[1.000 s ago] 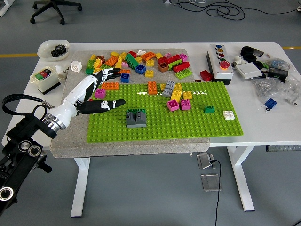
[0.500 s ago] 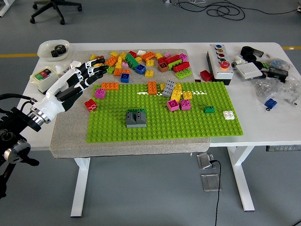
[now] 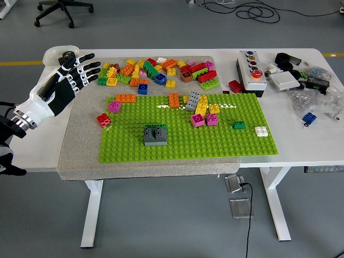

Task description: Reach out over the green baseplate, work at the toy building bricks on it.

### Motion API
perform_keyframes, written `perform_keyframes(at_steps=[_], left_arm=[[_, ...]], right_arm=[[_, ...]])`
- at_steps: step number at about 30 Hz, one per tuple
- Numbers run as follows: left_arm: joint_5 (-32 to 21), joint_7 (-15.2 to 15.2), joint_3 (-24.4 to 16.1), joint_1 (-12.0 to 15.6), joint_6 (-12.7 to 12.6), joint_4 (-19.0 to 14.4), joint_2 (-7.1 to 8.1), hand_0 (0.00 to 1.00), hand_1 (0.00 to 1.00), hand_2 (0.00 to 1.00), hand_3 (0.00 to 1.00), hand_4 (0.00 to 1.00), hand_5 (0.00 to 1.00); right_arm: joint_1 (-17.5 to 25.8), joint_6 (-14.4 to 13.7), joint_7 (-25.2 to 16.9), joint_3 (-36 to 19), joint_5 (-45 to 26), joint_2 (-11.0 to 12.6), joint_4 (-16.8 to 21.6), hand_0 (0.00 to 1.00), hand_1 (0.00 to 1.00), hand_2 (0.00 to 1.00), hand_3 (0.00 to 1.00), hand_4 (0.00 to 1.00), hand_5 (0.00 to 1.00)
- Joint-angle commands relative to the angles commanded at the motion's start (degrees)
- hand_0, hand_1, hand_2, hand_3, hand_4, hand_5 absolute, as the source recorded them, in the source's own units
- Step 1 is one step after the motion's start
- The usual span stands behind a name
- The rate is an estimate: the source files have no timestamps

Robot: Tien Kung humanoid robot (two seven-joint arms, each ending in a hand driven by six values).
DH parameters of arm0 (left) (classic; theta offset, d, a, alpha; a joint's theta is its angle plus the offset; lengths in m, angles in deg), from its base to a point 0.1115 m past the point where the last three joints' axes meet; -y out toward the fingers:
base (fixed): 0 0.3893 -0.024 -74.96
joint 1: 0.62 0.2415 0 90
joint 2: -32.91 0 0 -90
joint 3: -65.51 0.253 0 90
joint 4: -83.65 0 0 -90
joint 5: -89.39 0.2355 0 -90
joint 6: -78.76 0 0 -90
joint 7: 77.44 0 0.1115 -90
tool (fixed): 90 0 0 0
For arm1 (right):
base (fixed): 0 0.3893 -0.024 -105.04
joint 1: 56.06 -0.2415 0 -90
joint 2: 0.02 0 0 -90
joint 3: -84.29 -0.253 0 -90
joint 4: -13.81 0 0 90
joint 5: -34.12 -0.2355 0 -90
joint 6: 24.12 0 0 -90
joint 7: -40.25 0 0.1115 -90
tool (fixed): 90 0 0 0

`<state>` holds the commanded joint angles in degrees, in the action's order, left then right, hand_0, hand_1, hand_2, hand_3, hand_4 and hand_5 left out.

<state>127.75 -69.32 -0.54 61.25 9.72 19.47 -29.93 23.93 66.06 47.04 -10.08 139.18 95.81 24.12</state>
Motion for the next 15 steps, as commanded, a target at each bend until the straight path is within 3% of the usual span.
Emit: perform_keyframes(at_steps=[13,15], left_arm=[[-4.00,-0.92,0.47,-0.16,-0.31,0.45,1.74,0.968,0.904,0.826,0.838,0.988,0.763],[-4.19,-0.98,0.53,-0.09,-0.56,0.40,1.84,0.939,0.865,0.780,0.809,0.962,0.750]], right_arm=[[0.27,-0.19,0.10,0.32,-0.82,-0.46,0.00,0.740,0.644,0.681,0.611,0.811,0.520],[0.25,-0.20,0.12,0.36,-0.89,-0.48,0.00,0.741,0.644,0.681,0.610,0.810,0.520]])
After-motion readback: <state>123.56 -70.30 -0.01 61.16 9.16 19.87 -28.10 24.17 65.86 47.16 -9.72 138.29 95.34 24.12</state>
